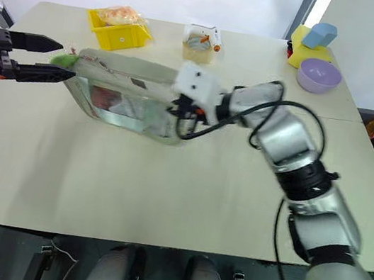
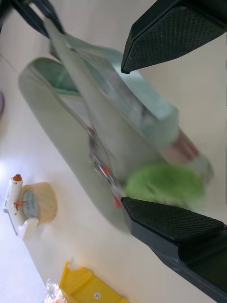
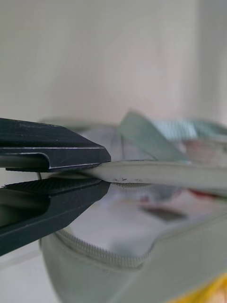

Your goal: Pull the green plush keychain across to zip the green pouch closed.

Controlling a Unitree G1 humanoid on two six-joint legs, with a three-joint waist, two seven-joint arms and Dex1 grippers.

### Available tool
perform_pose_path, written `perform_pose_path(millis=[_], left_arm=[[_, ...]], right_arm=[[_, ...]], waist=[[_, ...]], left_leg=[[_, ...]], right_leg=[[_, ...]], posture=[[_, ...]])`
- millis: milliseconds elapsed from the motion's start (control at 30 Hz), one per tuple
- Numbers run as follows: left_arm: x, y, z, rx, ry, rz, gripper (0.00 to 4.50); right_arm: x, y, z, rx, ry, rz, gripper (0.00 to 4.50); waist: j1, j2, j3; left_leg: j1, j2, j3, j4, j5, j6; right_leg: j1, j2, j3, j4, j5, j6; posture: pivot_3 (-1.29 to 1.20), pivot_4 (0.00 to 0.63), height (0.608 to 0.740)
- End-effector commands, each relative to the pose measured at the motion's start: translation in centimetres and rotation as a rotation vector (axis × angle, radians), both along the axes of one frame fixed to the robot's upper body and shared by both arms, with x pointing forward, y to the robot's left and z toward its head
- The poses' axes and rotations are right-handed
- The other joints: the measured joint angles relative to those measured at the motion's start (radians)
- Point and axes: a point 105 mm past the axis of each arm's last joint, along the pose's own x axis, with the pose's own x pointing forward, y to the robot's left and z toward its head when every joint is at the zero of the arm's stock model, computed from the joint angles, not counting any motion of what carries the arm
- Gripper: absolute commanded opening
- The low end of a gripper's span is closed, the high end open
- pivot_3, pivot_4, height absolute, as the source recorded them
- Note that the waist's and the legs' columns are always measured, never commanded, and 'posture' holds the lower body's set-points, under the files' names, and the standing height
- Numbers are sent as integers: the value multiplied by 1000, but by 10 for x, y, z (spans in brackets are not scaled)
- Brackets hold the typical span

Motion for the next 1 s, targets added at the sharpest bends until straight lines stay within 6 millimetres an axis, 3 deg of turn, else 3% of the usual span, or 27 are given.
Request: perform_pose_path(millis=[33,167,300,400,533,600,667,767,867,1000], left_arm=[[-3,1,17,3,-75,-2,4500],[2,-4,17,0,-83,-18,4500],[4,-6,19,2,-87,-27,4500],[2,-3,21,7,-86,-17,4500],[0,4,21,6,-83,10,4500],[-1,4,18,6,-80,8,4500],[0,2,17,7,-79,3,4500],[2,1,17,4,-81,4,4500],[2,4,18,7,-83,17,4500],[2,8,15,8,-80,33,4500]], right_arm=[[5,-27,8,-42,-91,22,30],[10,-26,-3,12,-41,49,30],[9,-22,-10,38,11,99,1619],[12,-32,4,2,-60,56,3117],[-1,-23,48,123,-17,57,3117],[-5,-14,57,150,-22,70,3117],[-6,-1,53,147,-15,77,3117],[-6,11,32,110,26,87,3117],[-3,10,14,73,56,80,3117],[3,9,5,58,65,64,3117]], waist=[[-3,0,0],[-11,0,0],[-12,0,0],[-6,0,0],[-3,1,0],[-5,0,0],[-8,0,0],[-6,-1,-1],[1,-1,-1],[-3,-1,-1]], left_leg=[[0,0,0,0,0,0],[1,1,1,0,0,-1],[2,2,1,0,1,-1],[1,2,1,0,1,-1],[1,1,1,2,1,-1],[1,2,1,2,1,-1],[1,2,1,2,1,-1],[1,2,1,2,1,-1],[0,1,1,2,0,-1],[0,2,0,5,0,0]], right_leg=[[0,0,0,0,0,0],[0,1,0,1,0,0],[0,2,0,1,0,0],[0,1,0,1,0,0],[0,1,0,1,0,0],[0,1,0,2,0,0],[0,2,0,2,0,0],[0,1,0,2,0,0],[0,1,0,2,0,0],[1,1,0,2,0,0]], posture=[[0,150,739],[0,150,739],[0,150,739],[0,150,739],[0,150,739],[0,150,739],[0,150,739],[0,150,739],[0,150,739],[0,150,739]])
